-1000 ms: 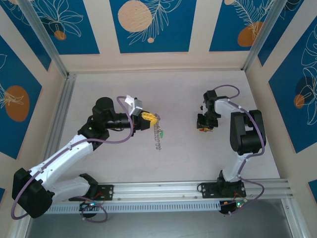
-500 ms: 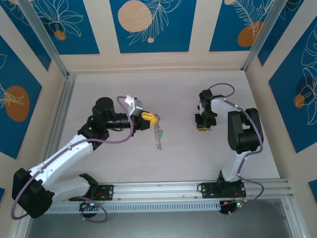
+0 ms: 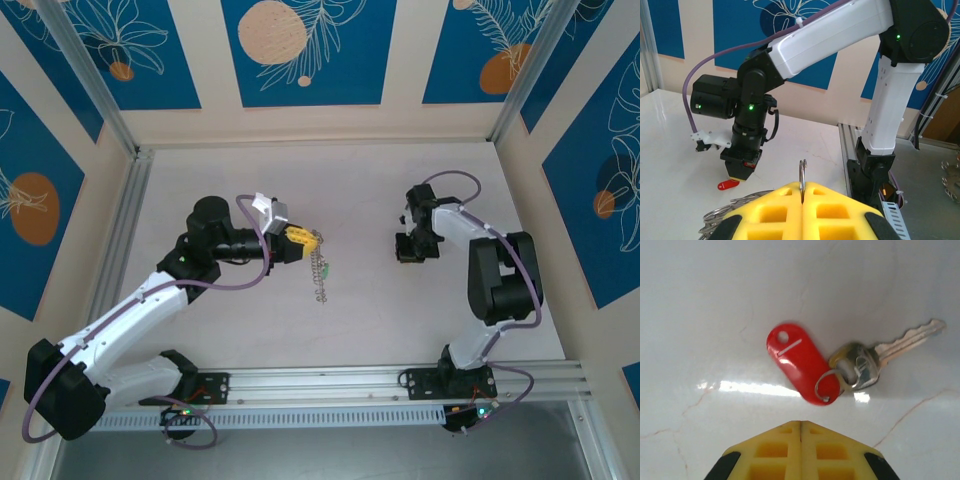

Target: Put the keys on the keyring

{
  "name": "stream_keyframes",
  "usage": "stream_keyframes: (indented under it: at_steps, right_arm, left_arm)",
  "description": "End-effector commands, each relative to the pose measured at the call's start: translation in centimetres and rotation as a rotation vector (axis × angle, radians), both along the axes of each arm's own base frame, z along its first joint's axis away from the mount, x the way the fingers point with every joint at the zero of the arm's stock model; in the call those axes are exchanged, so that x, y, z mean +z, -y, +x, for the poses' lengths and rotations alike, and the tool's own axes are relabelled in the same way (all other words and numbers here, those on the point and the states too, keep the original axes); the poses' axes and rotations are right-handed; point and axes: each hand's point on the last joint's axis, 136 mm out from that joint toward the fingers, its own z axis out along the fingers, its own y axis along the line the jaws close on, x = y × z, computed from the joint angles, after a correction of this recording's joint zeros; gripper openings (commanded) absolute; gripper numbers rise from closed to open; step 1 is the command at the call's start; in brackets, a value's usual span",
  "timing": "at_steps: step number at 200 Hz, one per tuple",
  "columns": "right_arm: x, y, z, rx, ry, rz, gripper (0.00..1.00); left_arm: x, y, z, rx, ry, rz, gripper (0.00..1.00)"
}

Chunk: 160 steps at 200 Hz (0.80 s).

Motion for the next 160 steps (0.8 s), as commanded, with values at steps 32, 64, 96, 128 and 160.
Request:
stream_keyframes:
  at_steps: [32,64,96,128,160]
  right_arm:
    - [1.4,0.9,-0.8,-0.045,0.022,0.021,0.33]
    - [0.5,1.8,1.0,-0.081,0.032,0.027,0.64]
    - [-1.5,1.1,1.8,-0.118,-0.024,0.096,0.65]
    - [-2.6,-0.3,2.6,-0.091,-0.041,0.092,0.59]
    - [-2.9,-0.7,3.1,-0.041,-0.041,0.044,0.45]
  left_arm:
    - [1.1,0.0,-0.5,-0.018,0.042,-0.02,0.0]
    - [1.2,0.1,-0.6,-0.022,0.041,-0.024,0.0]
    - [1.3,0.0,-0.7,-0.019,0.047,-0.019,0.0]
    - [1.1,0.0,-0.6,-0.017,0.048,-0.016,0.0]
    - [1.0,0.1,-0.7,-0.019,0.045,-0.014,0.0]
